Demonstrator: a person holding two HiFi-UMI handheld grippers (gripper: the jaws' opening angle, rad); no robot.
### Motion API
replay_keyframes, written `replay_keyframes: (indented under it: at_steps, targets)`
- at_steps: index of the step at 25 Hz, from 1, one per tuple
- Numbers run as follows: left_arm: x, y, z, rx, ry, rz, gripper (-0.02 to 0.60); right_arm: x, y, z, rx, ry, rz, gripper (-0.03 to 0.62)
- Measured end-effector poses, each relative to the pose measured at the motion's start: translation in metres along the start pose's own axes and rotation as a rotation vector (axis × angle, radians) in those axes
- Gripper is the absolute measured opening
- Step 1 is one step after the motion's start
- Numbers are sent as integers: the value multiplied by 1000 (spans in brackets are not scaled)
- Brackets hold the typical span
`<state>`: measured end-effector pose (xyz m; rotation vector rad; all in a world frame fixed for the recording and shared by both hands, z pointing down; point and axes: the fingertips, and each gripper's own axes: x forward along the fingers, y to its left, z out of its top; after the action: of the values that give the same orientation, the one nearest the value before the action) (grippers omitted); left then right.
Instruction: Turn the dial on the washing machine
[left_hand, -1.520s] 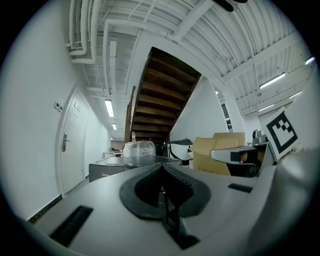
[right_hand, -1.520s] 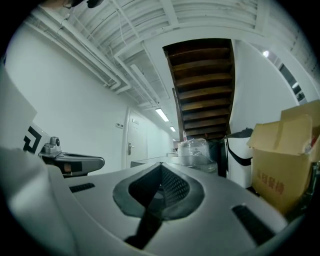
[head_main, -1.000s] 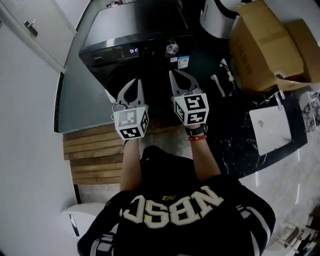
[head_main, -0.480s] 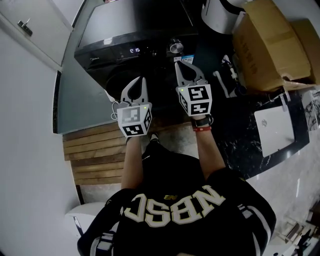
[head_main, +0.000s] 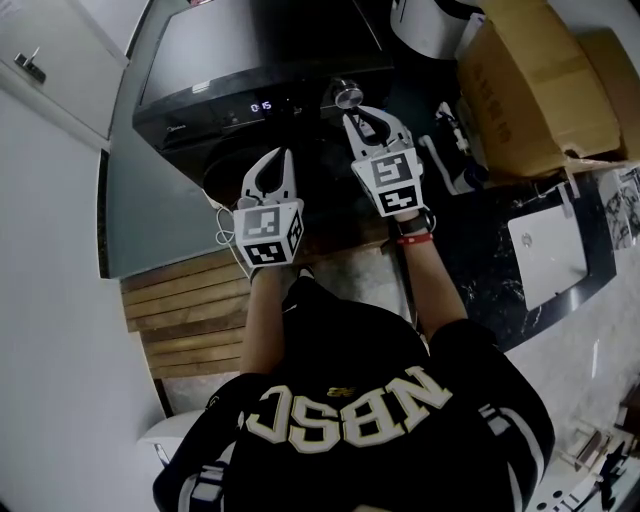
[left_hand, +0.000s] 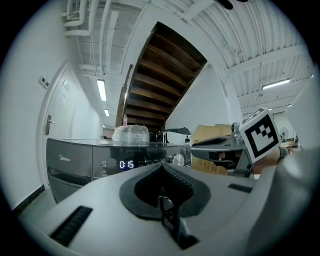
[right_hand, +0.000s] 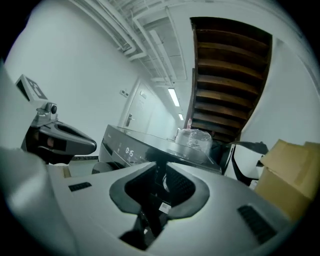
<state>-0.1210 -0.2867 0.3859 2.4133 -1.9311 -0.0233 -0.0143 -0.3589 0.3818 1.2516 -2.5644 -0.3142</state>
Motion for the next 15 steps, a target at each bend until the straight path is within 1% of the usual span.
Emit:
replay_keyframes:
  at_steps: [9,15]
  targets:
    - [17,9,-7,-13,12,-18,14,28,-1,-10,-223,61,25,120]
    - [23,16,-9,-20,14,-20,14,45,1,-23,-419,114,43,163]
